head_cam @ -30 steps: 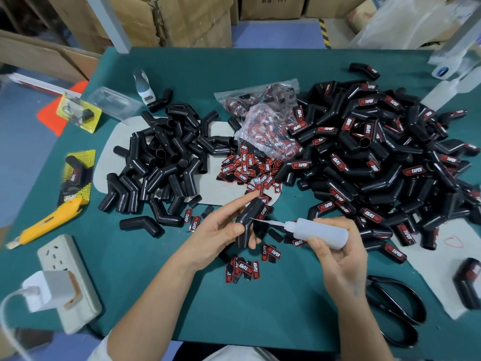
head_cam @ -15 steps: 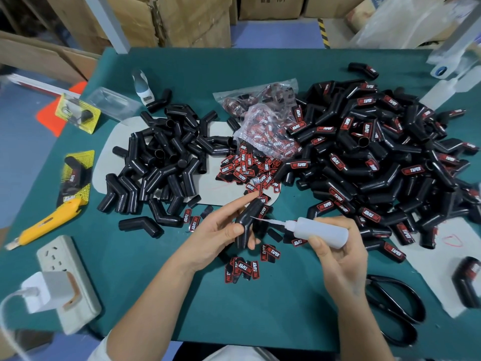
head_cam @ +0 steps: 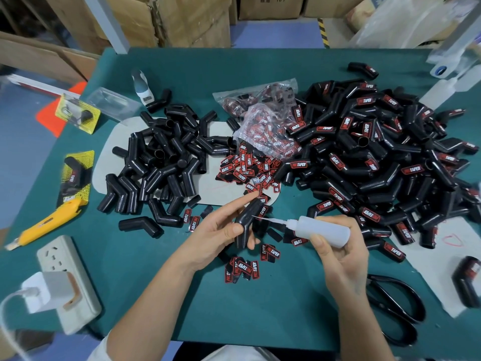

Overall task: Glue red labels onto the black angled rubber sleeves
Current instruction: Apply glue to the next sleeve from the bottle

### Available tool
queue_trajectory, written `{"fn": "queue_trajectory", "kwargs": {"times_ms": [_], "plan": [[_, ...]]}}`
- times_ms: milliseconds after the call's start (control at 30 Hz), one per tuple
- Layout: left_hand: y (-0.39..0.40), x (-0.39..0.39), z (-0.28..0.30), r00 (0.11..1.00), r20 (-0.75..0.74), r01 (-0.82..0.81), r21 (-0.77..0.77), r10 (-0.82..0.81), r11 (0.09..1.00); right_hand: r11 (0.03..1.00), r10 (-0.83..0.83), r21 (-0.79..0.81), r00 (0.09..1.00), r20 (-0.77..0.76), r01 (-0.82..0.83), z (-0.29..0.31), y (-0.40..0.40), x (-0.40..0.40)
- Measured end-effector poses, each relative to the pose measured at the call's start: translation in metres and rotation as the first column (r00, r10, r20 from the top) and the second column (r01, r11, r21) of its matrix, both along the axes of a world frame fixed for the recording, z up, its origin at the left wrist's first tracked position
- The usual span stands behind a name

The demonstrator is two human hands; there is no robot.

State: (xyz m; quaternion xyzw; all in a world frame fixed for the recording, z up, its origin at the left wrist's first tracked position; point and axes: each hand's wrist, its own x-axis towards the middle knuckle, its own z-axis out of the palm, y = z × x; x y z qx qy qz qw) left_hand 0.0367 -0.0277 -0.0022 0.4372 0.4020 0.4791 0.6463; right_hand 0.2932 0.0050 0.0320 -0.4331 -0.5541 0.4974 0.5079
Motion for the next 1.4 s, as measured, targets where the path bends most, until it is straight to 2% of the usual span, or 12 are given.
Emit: {"fn": "queue_trajectory", "kwargs": {"times_ms": [1400], "plan": [[-0.002, 0.005, 0.011, 1.000, -0.003, 0.012, -0.010, -0.012, 1.000, 1.000, 0.023, -0.011, 1.000, -0.008, -0.023, -0.005, 0.000, 0.001]]}}
